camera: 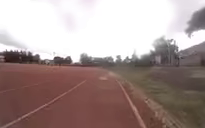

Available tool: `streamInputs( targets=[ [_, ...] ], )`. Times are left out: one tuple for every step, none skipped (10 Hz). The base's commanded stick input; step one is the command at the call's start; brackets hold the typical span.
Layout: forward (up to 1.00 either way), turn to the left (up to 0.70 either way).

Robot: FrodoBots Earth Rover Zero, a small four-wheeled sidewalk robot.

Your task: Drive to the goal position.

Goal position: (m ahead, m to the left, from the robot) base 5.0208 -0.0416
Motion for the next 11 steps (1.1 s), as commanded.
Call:
streamInputs(
  targets=[
    [0.7,0.0],
    [0.7,0.0],
    [0.7,0.0],
    [0.7,-0.35],
    [0.7,-0.35],
    [0.7,-0.35],
    [0.7,-0.35],
    [0.7,-0.35],
    [0.7,-0.35],
    [0.7,-0.35],
    [0.7,0.0]
  ],
)
